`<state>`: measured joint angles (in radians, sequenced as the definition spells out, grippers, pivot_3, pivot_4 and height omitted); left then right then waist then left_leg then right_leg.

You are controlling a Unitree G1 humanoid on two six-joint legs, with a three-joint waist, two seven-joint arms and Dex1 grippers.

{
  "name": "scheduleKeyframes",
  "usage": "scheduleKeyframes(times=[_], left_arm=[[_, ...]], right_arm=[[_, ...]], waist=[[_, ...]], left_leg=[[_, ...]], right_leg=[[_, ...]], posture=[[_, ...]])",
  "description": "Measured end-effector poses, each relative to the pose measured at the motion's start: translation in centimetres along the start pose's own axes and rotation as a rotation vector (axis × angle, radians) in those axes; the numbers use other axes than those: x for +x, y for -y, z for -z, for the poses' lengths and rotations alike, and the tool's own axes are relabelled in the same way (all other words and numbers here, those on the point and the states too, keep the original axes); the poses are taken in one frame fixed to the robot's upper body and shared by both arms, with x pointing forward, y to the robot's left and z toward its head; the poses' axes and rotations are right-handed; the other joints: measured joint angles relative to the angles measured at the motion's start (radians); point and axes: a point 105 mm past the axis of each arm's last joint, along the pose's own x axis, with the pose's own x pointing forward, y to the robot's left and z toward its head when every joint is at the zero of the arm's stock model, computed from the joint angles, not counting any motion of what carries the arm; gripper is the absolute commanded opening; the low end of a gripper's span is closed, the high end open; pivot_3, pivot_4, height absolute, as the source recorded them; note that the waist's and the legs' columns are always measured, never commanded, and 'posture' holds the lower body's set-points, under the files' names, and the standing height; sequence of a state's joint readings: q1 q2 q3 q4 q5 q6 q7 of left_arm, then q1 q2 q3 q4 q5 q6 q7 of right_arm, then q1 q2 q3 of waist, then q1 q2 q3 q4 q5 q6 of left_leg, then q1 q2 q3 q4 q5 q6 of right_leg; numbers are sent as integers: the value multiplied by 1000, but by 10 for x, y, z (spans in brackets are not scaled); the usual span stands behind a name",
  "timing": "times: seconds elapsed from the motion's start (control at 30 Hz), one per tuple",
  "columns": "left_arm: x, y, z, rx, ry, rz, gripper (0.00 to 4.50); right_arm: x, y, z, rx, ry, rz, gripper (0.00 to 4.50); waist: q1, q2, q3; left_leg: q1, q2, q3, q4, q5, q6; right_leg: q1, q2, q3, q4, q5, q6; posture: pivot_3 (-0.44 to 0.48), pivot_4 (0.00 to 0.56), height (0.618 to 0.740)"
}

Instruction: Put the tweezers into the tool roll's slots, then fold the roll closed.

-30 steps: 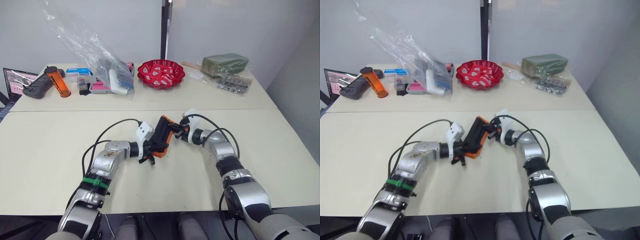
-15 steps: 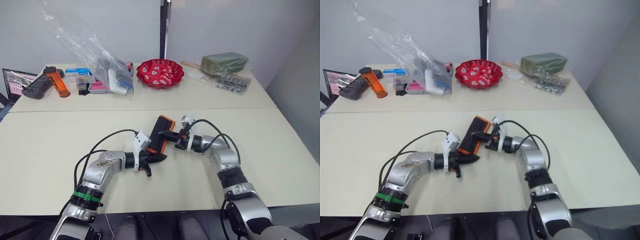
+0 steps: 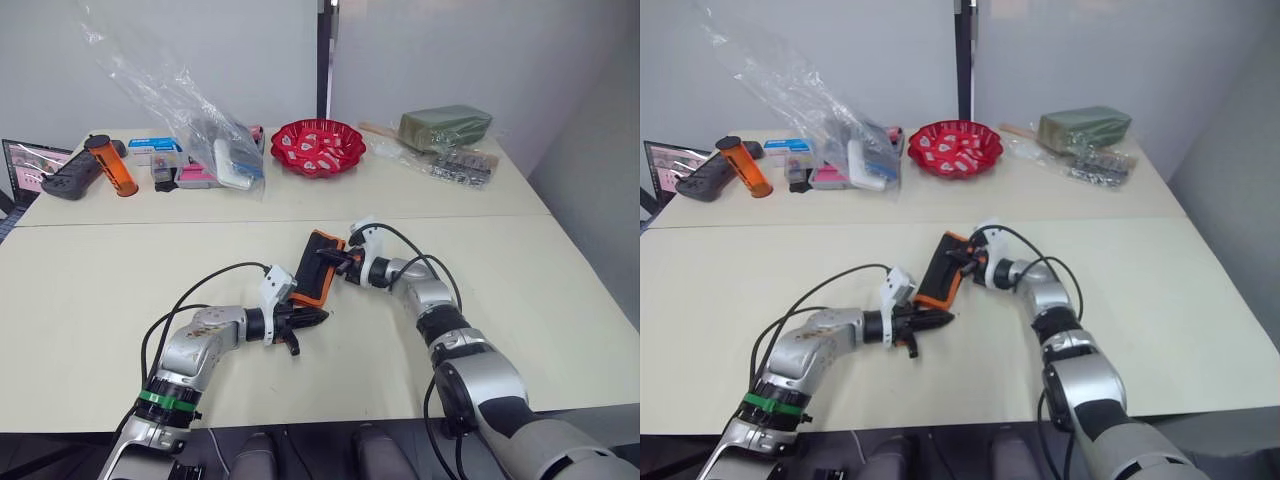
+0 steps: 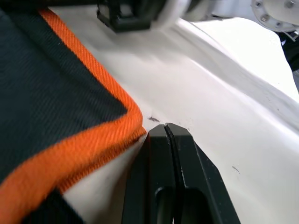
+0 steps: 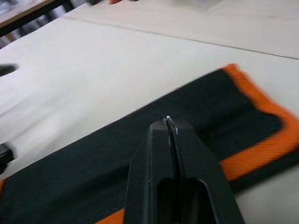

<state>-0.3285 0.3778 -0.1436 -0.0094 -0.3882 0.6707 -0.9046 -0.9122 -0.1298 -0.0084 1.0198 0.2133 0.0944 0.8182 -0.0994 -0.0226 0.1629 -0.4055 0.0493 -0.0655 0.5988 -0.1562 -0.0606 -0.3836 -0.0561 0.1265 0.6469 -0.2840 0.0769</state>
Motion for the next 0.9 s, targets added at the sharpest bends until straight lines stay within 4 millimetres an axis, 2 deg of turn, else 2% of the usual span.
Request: scheduleKeyframes(times=[0.17, 0.27, 0.33, 0.43, 0.53, 0.6, 0.67, 0.83, 0.9], left_arm=[[-8, 1, 3, -15, 23, -32, 17], [-13, 0, -4, -1, 86, -58, 17], [-26, -1, -32, 46, 199, -98, 17], [-56, -3, -68, 179, 280, -200, 17], [-87, -2, -91, 224, 386, -297, 17], [-103, -1, -95, 205, 435, -334, 17], [-119, -3, -87, 180, 414, -383, 0], [-186, -19, -45, 152, 255, -606, 1499], [-200, -22, -34, 158, 208, -655, 2156]], right_arm=[[2, 12, -4, 15, 8, 80, 0], [-1, 13, -8, 13, 35, 71, 0], [-11, 15, -15, 12, 80, 30, 0], [-28, 2, -38, -35, 198, -111, 0], [-61, -7, -65, -130, 257, -210, 0], [-80, -8, -75, -182, 251, -229, 0], [-98, -6, -74, -226, 209, -236, 577], [-150, 21, -50, -275, 83, -126, 2223], [-157, 24, -43, -293, 74, -104, 2899]], waist=[[-1, 0, 0], [-2, 0, 2], [2, -1, 7], [4, -1, 10], [9, 0, 11], [14, 0, 11], [17, -1, 11], [17, -2, 13], [20, -3, 14]], left_leg=[[0, 0, 0, 0, 0, 0], [-3, 0, 0, 0, 0, 0], [-9, 0, -1, 1, 0, 0], [-13, 0, -2, 1, 0, 0], [-16, -1, -3, 1, -2, -3], [-17, -1, -4, 0, -3, -2], [-17, -1, -4, 0, -3, -2], [-16, -1, -3, -1, -3, -2], [-16, -1, -3, 0, -3, -2]], right_leg=[[0, 0, 0, 0, 0, 0], [-3, 0, 0, 0, 0, 0], [-7, 0, 0, 0, 1, 0], [-8, 0, -1, -1, 0, 1], [-9, -2, -3, -2, 2, -2], [-9, -2, -4, -4, 2, -2], [-10, -2, -4, -5, 2, -3], [-11, -2, -3, -5, -2, -3], [-11, -2, -3, -5, -4, -1]], posture=[[0, 150, 740], [0, 150, 740], [0, 150, 740], [0, 150, 740], [0, 150, 740], [0, 150, 740], [0, 150, 740], [0, 150, 740], [0, 150, 740]])
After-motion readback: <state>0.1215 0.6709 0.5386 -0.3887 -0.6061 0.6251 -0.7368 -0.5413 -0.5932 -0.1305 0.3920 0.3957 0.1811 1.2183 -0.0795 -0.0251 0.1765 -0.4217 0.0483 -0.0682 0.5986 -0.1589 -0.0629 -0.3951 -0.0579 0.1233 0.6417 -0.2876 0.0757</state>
